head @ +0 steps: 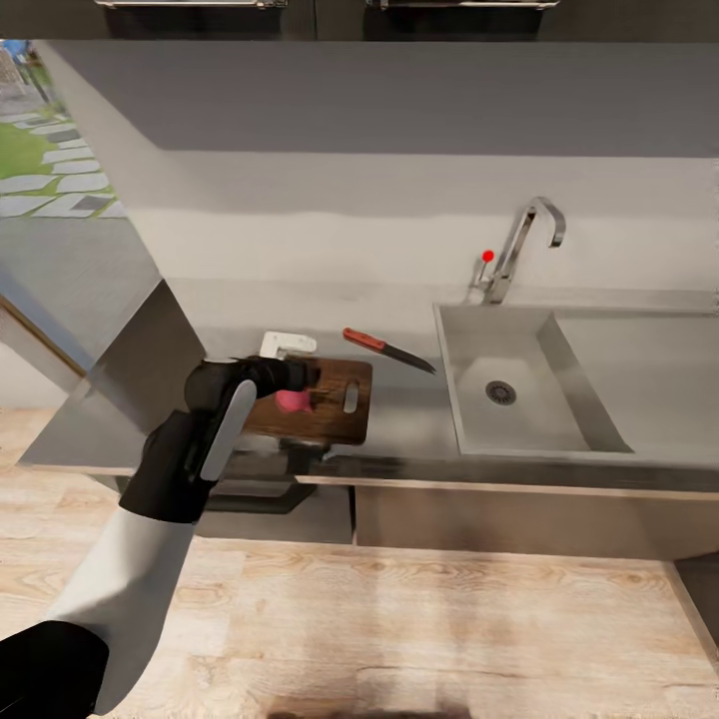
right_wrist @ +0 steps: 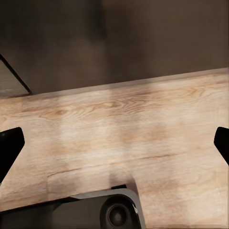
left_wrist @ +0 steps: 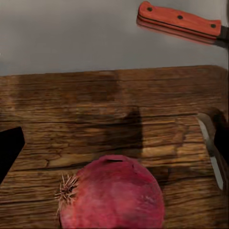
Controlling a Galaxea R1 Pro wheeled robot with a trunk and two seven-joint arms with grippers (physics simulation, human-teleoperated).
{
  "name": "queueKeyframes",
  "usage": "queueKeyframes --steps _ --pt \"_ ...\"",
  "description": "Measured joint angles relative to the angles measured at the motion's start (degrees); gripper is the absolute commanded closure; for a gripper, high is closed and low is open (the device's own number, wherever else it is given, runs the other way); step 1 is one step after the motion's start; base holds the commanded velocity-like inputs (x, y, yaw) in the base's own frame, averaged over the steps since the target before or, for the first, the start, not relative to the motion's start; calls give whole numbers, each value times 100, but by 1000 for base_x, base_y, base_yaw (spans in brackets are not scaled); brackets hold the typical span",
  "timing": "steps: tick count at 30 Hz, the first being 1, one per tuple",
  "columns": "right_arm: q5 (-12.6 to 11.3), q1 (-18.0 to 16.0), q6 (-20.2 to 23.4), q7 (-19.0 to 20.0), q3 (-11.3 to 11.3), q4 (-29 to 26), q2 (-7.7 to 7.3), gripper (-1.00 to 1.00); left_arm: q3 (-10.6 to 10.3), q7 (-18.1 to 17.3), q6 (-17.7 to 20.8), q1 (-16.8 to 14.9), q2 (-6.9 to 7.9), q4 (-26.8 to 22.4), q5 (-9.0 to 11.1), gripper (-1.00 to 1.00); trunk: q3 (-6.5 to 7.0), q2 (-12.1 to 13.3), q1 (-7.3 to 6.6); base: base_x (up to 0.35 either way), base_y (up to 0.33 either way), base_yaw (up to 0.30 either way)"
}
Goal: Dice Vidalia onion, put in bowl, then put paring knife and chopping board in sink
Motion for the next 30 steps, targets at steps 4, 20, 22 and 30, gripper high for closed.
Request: queueKeyframes --steps 4,20,22,30 --pt "0 1 0 0 0 0 0 -100 -1 0 1 0 7 5 0 -100 0 0 0 -306 0 0" --pt "0 1 -8 0 0 0 0 -100 -4 -1 1 0 9 48 9 -100 0 0 1 -329 0 0" --pt "0 1 -9 0 0 0 0 -100 -4 -1 1 0 9 54 9 -100 0 0 1 -330 0 0" --pt "0 1 -6 0 0 0 0 -100 -12 -1 -1 0 9 155 8 -100 0 0 0 -307 0 0"
